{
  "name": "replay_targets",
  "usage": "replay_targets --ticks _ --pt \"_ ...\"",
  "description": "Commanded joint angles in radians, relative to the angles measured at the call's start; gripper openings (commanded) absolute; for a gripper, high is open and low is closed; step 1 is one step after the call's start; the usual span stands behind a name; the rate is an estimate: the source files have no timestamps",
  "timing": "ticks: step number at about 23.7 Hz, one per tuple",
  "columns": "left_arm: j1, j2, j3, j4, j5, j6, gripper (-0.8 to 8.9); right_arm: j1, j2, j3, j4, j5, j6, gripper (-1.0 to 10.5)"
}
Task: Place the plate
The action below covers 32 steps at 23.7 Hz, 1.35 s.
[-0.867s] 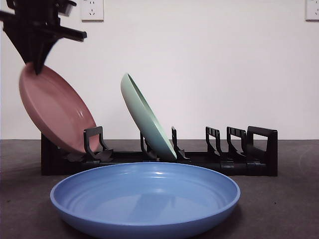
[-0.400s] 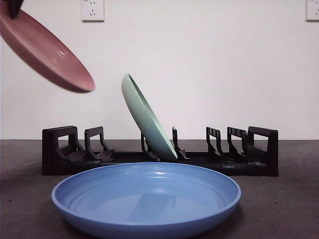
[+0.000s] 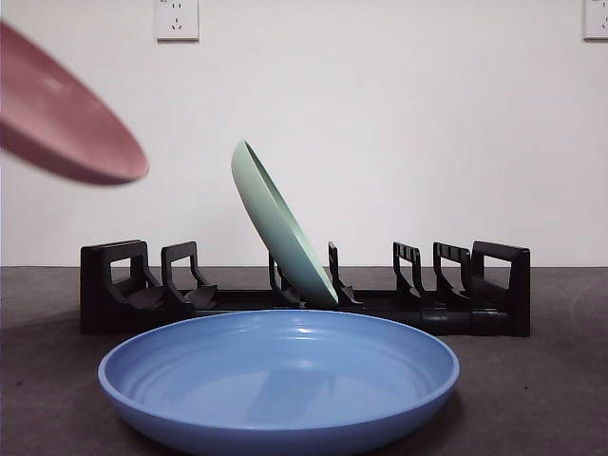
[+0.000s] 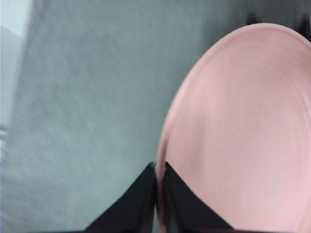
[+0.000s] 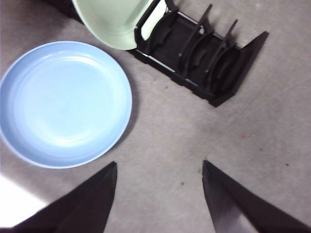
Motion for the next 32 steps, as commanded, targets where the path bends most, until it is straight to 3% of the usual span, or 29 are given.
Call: replay_targets --ticks 1,8,15,23,32 --pt "-0.043 -0.09 -0.116 0.097 0.14 -0.083 0.08 0.009 0.006 0.017 0.004 0.021 0.006 2.8" --pt "-0.103 -0.185 -0.338 0.238 0.318 -0.185 0.08 0.009 0.007 0.017 0.005 0.02 0.006 2.8" --pt "-0.155 -0.121 -0.55 0.531 0.48 -0.245 0.08 0.009 0.007 0.017 0.003 0.02 0.006 2.8" --pt "-0.172 0.105 -0.578 0.705 0.481 -0.238 0.08 0.009 0.007 0.017 0.005 0.02 0.006 2.8" --pt "-0.205 0.238 -0.578 0.792 0.481 -0.231 0.08 0.009 0.007 0.017 0.004 0.02 0.014 2.8"
